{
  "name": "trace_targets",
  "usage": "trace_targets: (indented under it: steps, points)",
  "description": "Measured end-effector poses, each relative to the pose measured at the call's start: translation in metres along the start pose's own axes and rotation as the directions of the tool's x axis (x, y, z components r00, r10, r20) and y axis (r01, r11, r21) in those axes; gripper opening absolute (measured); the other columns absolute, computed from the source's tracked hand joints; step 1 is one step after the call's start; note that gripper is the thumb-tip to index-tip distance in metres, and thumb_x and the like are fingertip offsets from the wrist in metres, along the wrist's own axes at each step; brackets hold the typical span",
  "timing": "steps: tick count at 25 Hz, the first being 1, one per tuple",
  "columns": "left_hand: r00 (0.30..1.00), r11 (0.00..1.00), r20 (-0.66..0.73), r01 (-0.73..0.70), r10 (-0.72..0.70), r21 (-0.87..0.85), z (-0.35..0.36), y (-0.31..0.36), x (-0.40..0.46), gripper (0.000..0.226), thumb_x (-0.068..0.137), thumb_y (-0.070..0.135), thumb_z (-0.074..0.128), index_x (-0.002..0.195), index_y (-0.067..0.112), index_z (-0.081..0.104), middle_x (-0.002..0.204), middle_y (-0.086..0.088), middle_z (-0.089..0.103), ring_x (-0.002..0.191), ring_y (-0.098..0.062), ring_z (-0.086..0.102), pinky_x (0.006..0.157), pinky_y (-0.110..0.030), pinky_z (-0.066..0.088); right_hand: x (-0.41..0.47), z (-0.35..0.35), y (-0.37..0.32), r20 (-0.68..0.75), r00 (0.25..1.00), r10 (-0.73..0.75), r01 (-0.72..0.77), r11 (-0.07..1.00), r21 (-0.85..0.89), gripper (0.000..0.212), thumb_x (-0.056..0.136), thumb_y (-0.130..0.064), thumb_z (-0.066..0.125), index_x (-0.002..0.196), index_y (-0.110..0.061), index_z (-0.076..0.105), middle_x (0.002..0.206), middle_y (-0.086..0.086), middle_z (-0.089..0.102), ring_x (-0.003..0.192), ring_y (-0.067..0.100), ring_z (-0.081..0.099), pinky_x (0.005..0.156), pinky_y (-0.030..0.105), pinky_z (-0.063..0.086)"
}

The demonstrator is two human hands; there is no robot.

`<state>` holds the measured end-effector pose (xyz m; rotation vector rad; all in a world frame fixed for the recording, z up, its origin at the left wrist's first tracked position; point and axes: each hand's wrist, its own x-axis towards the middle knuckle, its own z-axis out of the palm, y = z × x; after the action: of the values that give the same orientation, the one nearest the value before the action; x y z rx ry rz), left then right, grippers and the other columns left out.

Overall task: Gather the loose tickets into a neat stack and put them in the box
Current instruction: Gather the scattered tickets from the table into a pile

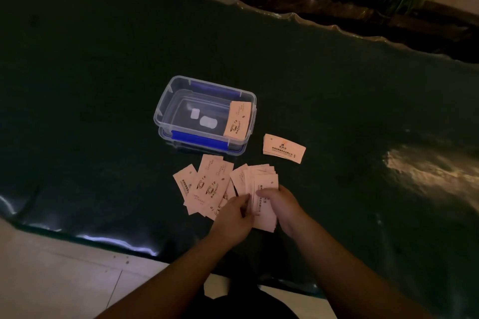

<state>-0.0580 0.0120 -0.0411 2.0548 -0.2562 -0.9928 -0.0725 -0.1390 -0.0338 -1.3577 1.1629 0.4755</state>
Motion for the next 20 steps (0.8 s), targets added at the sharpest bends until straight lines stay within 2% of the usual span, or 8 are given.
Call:
trace_targets:
  steps: [2,4,9,12,14,17,19,20]
  points:
    - [1.0,1.0,0.009,0.001,-0.001,-0.011,-0.006,-0.003,-0.004,0.036,0.106,0.024,0.054,0.142,0.025,0.061,0.138,0.008,0.061,0.124,-0.006,0.054,0.099,-0.02,0.043,-0.001,-0.006,0.002,-0.017,1.0,-0.004,0.005,1.0,0.031,0.039,0.091,-0.019,0.074,0.128,-0.023,0.061,0.132,0.009,0.069,0.107,0.026,0.066,0.091,0.048,0.053]
    - [0.999,1.0,-0.045,0.027,-0.027,-0.011,-0.015,-0.008,-0.008,0.034,0.104,0.021,0.058,0.137,0.025,0.064,0.136,0.01,0.061,0.122,-0.006,0.056,0.103,-0.025,0.046,-0.001,-0.011,0.004,-0.026,0.999,0.025,-0.023,0.998,0.065,0.046,0.093,-0.021,0.073,0.136,-0.023,0.059,0.126,0.009,0.071,0.106,0.028,0.069,0.094,0.052,0.055]
    - [0.908,0.987,-0.39,0.113,-0.151,-0.117,-0.05,-0.021,-0.011,0.025,0.101,0.014,0.061,0.122,0.026,0.067,0.128,0.007,0.064,0.098,-0.002,0.062,0.078,-0.018,0.051,0.001,-0.017,0.005,-0.017,0.997,0.07,-0.066,0.984,0.168,0.041,0.096,-0.02,0.071,0.136,-0.021,0.063,0.116,0.011,0.077,0.106,0.032,0.074,0.103,0.06,0.054]
    - [0.874,0.984,-0.455,0.117,-0.168,-0.138,-0.063,-0.022,-0.01,0.023,0.102,0.012,0.058,0.121,0.022,0.067,0.13,0.004,0.065,0.09,0.0,0.06,0.069,-0.014,0.047,-0.002,-0.01,-0.002,0.002,1.0,0.025,-0.025,0.992,0.122,0.044,0.096,-0.019,0.071,0.139,-0.022,0.061,0.117,0.009,0.075,0.108,0.03,0.072,0.104,0.057,0.053]
    - [0.891,0.982,-0.42,0.122,-0.171,-0.141,-0.061,-0.017,-0.013,0.025,0.102,0.011,0.057,0.122,0.023,0.067,0.131,0.003,0.066,0.101,-0.005,0.062,0.08,-0.022,0.054,-0.006,-0.002,-0.007,0.014,1.0,-0.019,0.018,0.998,0.053,0.048,0.097,-0.02,0.071,0.143,-0.024,0.058,0.12,0.006,0.073,0.106,0.026,0.071,0.093,0.049,0.056]
    - [0.977,0.983,-0.147,0.138,-0.154,-0.118,-0.041,-0.001,-0.015,0.033,0.103,0.023,0.059,0.137,0.021,0.061,0.136,0.006,0.064,0.112,-0.009,0.06,0.096,-0.03,0.053,-0.009,0.012,-0.013,-0.018,0.997,-0.074,0.073,0.996,-0.049,0.051,0.096,-0.023,0.071,0.145,-0.023,0.057,0.13,0.006,0.069,0.102,0.02,0.067,0.077,0.038,0.051]
    - [0.991,0.983,0.046,0.134,-0.129,-0.125,-0.023,0.013,-0.013,0.046,0.103,0.035,0.059,0.146,0.02,0.052,0.14,0.005,0.061,0.108,-0.006,0.057,0.087,-0.022,0.048,-0.008,0.017,-0.014,-0.051,0.994,-0.1,0.093,0.989,-0.118,0.054,0.095,-0.022,0.071,0.147,-0.02,0.054,0.142,0.006,0.063,0.111,0.022,0.064,0.081,0.037,0.047]
    - [0.99,0.979,0.077,0.13,-0.119,-0.158,-0.015,0.019,-0.013,0.049,0.103,0.037,0.059,0.148,0.019,0.049,0.14,0.003,0.061,0.103,-0.002,0.057,0.079,-0.017,0.045,-0.008,0.019,-0.015,-0.061,0.993,-0.101,0.092,0.986,-0.139,0.057,0.094,-0.022,0.071,0.148,-0.019,0.052,0.146,0.007,0.061,0.118,0.024,0.062,0.083,0.038,0.047]
